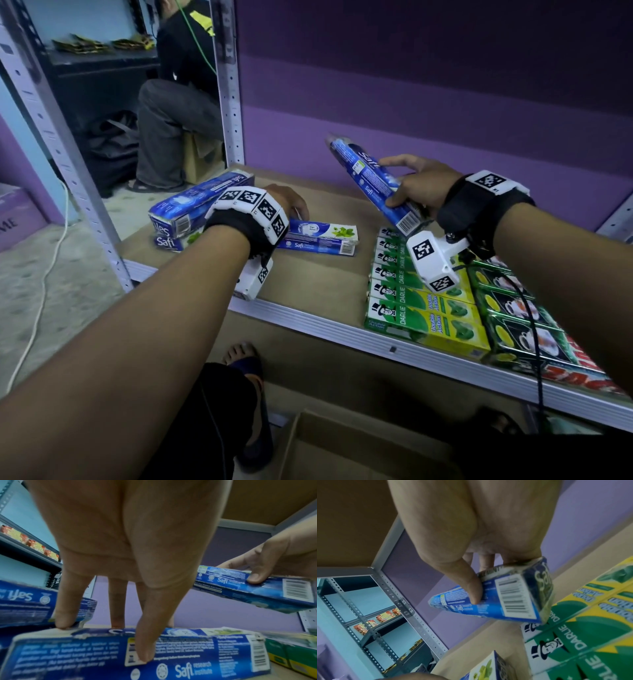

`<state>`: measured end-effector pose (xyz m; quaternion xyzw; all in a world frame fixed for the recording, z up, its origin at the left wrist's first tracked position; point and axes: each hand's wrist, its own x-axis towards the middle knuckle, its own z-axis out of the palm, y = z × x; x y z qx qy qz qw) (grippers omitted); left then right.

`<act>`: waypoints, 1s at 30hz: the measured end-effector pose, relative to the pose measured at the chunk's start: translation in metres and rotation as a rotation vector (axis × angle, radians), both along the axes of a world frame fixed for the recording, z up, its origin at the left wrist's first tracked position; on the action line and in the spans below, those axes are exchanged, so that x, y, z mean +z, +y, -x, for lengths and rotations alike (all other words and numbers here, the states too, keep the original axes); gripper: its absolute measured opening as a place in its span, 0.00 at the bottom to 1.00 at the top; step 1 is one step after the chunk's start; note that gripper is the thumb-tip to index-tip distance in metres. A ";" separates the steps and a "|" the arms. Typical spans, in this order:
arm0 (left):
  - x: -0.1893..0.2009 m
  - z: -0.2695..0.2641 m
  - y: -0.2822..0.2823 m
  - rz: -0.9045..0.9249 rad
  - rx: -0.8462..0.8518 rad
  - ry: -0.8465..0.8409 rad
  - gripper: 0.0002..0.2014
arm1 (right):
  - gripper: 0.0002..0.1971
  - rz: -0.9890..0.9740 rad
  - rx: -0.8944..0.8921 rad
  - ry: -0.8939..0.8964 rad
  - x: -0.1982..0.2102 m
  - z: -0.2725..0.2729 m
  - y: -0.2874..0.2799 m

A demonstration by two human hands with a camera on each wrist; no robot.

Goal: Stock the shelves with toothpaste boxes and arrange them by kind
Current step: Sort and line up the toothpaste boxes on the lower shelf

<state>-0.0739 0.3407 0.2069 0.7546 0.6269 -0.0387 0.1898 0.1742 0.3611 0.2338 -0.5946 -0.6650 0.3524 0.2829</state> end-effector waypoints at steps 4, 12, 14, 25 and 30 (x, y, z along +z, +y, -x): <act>0.004 -0.004 0.008 0.024 -0.042 -0.011 0.23 | 0.33 0.007 0.005 -0.013 -0.002 -0.007 0.002; 0.006 -0.025 0.019 0.085 -0.134 -0.036 0.25 | 0.34 0.012 0.019 -0.043 -0.008 -0.013 0.008; 0.006 -0.029 0.021 0.073 -0.138 -0.039 0.25 | 0.34 0.011 0.027 -0.057 -0.009 -0.012 0.009; -0.020 0.008 0.023 -0.201 0.104 -0.115 0.28 | 0.33 -0.028 0.122 -0.256 -0.006 0.008 0.023; -0.037 0.038 0.026 -0.168 0.347 -0.094 0.45 | 0.34 -0.062 0.200 -0.397 -0.006 0.032 0.036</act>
